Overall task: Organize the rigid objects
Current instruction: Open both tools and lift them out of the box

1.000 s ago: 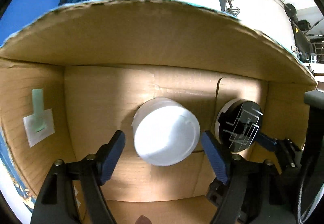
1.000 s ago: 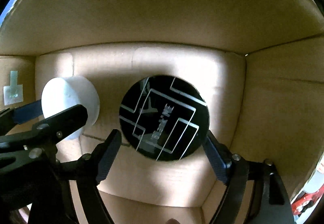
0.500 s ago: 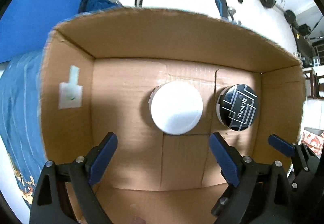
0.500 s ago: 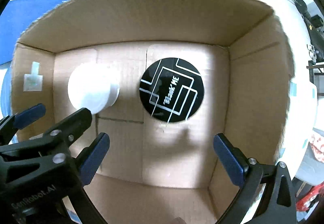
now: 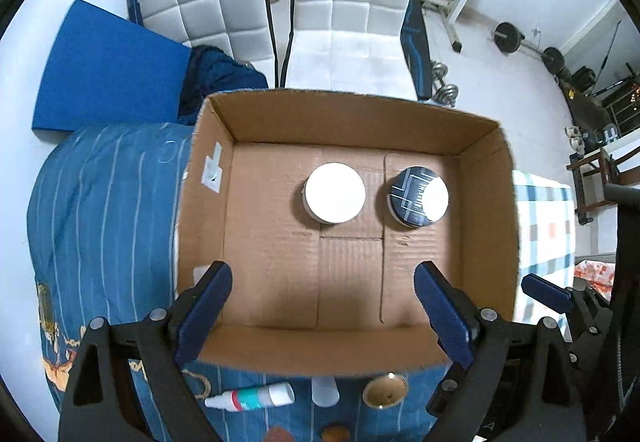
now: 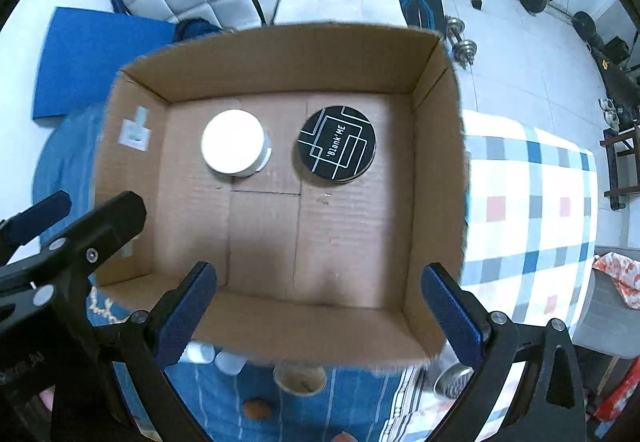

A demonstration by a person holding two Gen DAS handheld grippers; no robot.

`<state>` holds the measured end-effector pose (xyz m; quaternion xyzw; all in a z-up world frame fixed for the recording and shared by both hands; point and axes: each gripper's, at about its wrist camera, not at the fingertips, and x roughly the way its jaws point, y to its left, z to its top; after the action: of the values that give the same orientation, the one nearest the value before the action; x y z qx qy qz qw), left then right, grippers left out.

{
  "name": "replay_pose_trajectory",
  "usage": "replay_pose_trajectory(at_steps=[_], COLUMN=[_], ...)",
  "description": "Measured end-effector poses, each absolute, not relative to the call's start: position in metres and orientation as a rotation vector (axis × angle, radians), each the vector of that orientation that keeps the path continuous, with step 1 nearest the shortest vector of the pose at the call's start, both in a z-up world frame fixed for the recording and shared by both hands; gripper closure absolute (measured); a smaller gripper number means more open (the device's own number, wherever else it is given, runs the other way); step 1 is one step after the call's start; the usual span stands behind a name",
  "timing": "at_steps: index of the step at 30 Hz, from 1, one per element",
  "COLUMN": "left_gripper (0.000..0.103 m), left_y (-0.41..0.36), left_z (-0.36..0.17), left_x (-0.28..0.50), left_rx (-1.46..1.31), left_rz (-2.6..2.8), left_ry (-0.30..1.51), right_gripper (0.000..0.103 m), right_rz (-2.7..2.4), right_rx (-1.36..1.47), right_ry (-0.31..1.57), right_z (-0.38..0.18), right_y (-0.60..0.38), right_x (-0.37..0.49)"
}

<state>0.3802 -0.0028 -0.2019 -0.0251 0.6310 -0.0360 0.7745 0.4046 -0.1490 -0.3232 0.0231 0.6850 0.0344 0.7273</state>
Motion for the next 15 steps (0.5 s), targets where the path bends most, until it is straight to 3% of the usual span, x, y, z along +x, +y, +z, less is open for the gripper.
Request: replay_pose_trajectory(at_steps=[9,15], left_gripper=[0.010,0.010], left_y=[0.002,0.018], left_z=[-0.169,-0.224], left_x=[0.318,0.257], left_rx=[-0.052,0.083], left_rz=[-0.090,-0.004], left_ry=[1.290,1.366], right_gripper=[0.000,0.000], right_rz=[0.125,0.145], right_rx=[0.088,0.125], right_ry=[1.434,1.533], right_z=[-0.278,-0.314], right_y=[-0.164,-0.177], right_x=[0.345,0.284])
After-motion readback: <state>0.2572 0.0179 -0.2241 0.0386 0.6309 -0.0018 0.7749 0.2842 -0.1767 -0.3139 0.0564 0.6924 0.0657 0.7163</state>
